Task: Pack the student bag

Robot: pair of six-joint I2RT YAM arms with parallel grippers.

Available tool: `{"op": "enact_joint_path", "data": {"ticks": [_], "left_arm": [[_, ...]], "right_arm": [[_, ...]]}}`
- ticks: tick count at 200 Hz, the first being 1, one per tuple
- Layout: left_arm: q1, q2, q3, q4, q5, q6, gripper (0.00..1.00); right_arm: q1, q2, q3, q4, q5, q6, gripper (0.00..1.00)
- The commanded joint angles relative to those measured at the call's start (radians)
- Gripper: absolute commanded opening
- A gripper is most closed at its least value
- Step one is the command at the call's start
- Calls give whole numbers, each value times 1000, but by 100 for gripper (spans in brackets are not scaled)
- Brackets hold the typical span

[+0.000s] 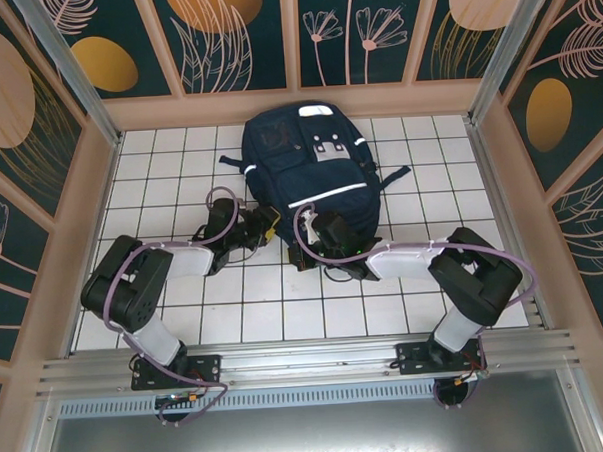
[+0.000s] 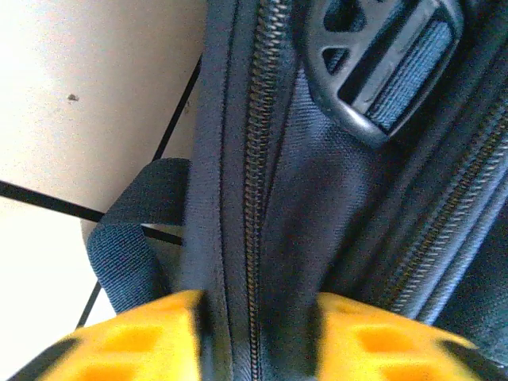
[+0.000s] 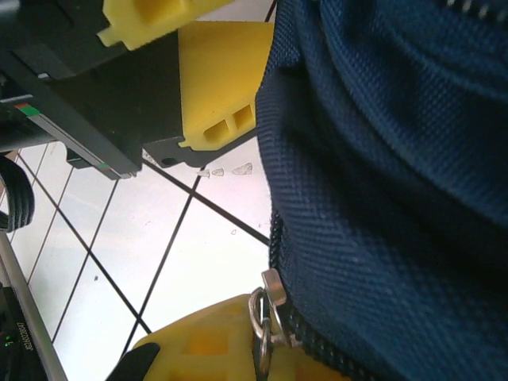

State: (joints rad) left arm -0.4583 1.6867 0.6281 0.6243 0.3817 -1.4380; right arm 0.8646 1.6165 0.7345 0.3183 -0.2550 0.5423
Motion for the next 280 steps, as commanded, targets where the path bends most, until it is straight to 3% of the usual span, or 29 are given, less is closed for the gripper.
{"op": "enact_joint_path", "data": {"ticks": [1, 37, 158, 236, 280], "left_arm": [[-10, 6, 7, 64, -19, -7, 25], [-6, -76, 15, -67, -95, 62, 0], [86, -219, -8, -274, -196, 183, 0], [97, -244, 12, -350, -248, 252, 0], [112, -267, 29, -400, -275, 281, 0]], "right_arm": [[14, -4, 17, 59, -31, 1, 0], [16, 7, 7, -41, 91, -2, 0], [10, -76, -77, -233, 186, 39, 0], [-50, -133, -66, -373, 42, 2, 0], [-149, -164, -75, -452, 56, 11, 0]]}}
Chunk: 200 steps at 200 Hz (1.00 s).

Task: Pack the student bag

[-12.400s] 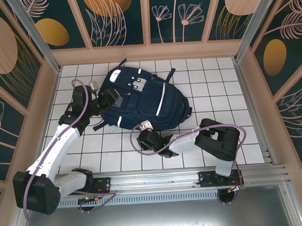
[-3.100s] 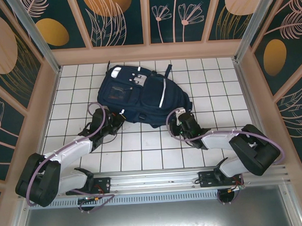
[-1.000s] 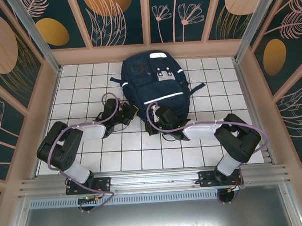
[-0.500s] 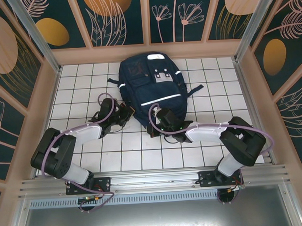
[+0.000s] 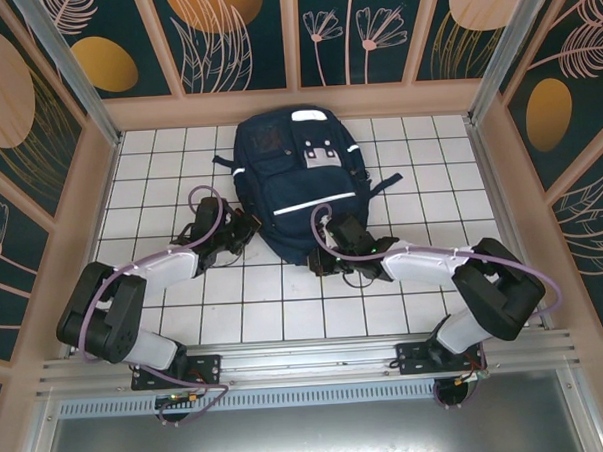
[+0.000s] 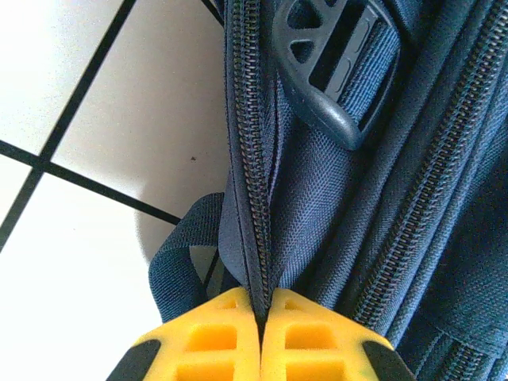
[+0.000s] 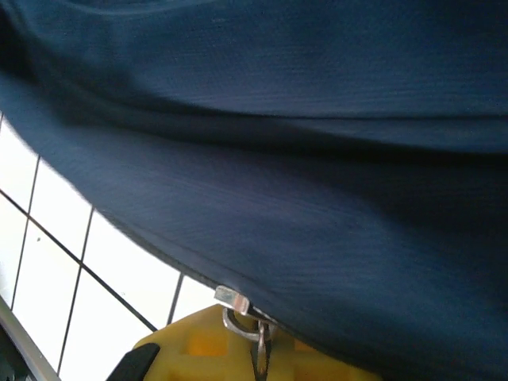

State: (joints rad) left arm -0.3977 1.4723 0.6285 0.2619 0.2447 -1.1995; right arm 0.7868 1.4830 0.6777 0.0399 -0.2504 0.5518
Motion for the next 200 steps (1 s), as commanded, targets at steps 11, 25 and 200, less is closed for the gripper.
{"op": "enact_joint_path", "data": {"ticks": [11, 25, 200], "left_arm": [[51, -55, 29, -45, -143, 44, 0], [54, -59, 31, -51, -144, 46, 0], [46, 341, 583, -327, 39, 241, 46]], "right_arm": [[-96, -42, -24, -186, 72, 9, 0], [-134, -49, -29, -204, 102, 21, 0], [33, -98, 49, -45, -48, -45, 0]]}}
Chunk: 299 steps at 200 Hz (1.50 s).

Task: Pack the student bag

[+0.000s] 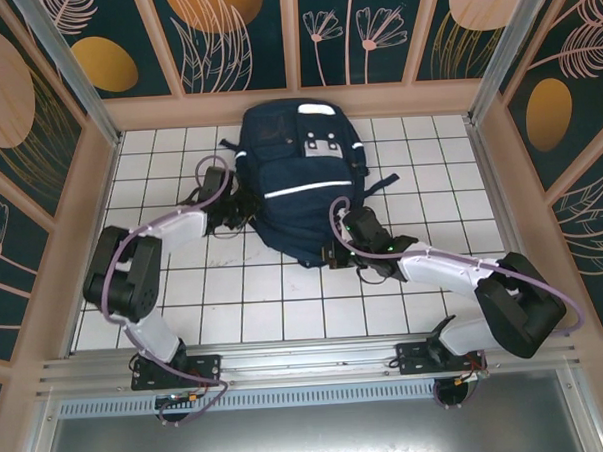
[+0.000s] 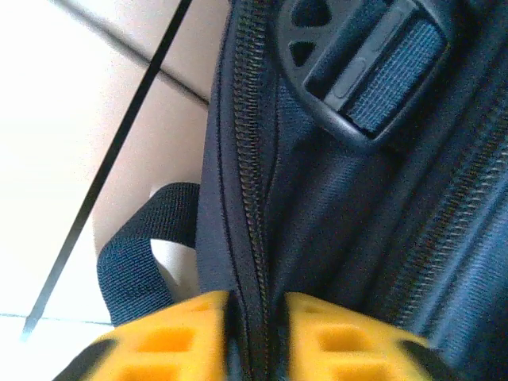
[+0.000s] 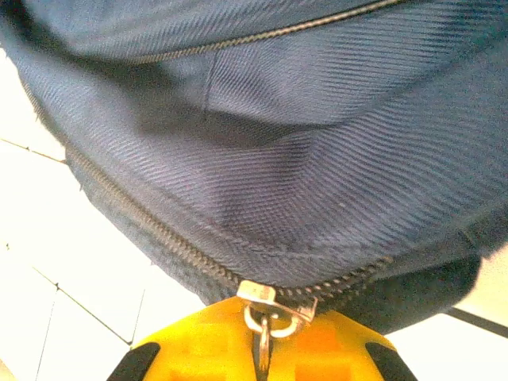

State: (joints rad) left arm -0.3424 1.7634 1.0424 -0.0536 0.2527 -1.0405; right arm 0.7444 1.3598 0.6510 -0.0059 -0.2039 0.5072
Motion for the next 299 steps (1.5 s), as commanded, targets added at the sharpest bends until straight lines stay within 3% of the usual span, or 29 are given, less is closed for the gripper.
{"op": "enact_joint_path", "data": {"ticks": [1, 25, 51, 97, 134, 201, 251, 299], "left_arm": [[-9, 49, 174, -17, 30, 84, 47], [-6, -30, 184, -103, -40, 90, 64], [-2, -166, 84, -158, -83, 81, 72], [-33, -338, -223, 42, 92, -81, 67], [-120, -324, -230, 60, 105, -131, 68], [-141, -230, -226, 38, 115, -181, 66], [-145, -184, -235, 54, 98, -190, 57], [-145, -205, -220, 53, 36, -163, 16]], "right_arm": [[78, 28, 78, 1, -95, 1, 0], [110, 109, 159, 20, -95, 54, 0], [119, 193, 216, 54, -106, 92, 0], [146, 295, 260, 147, -149, 128, 0], [163, 336, 277, 159, -144, 139, 0], [176, 338, 297, 138, -100, 136, 0], [194, 345, 307, 147, -94, 130, 0], [200, 335, 298, 100, -27, 115, 0]]}}
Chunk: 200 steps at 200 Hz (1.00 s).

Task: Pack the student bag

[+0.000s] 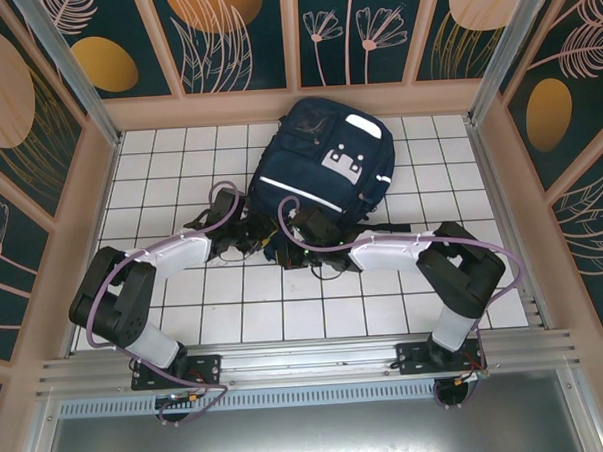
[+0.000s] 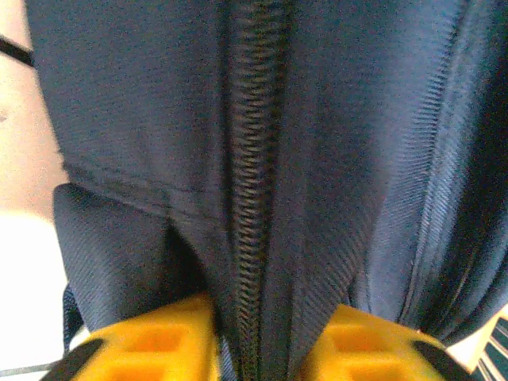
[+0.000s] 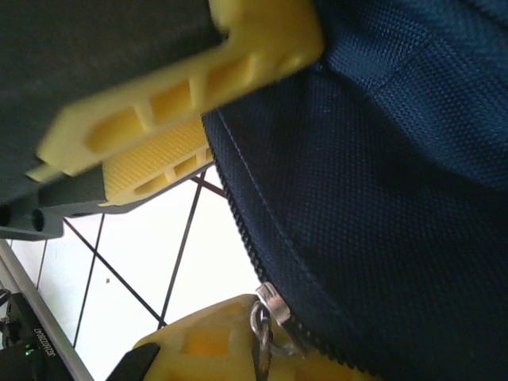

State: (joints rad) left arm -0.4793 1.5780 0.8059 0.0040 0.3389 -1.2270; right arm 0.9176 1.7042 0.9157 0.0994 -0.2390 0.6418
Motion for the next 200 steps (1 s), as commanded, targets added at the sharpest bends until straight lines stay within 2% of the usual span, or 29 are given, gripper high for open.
{"op": "enact_joint_path", "data": {"ticks": [1, 14, 41, 77, 153, 200], "left_arm": [[-8, -22, 18, -8, -55, 25, 15], [-8, -47, 28, -39, -103, 40, 8], [-3, -92, 33, -64, -149, 39, 0], [18, -134, 30, -77, -157, 19, 0], [63, -223, 37, -103, -156, 9, 0], [73, -256, 47, -117, -155, 4, 0]], "right_arm": [[27, -9, 33, -6, 9, -21, 0], [27, -18, 17, -14, 28, -27, 0], [26, -33, -13, -49, 86, -36, 0], [20, -86, -80, -70, 182, -38, 0], [-19, -229, -236, -27, 305, -37, 0], [-57, -294, -288, 7, 323, -62, 0]]}}
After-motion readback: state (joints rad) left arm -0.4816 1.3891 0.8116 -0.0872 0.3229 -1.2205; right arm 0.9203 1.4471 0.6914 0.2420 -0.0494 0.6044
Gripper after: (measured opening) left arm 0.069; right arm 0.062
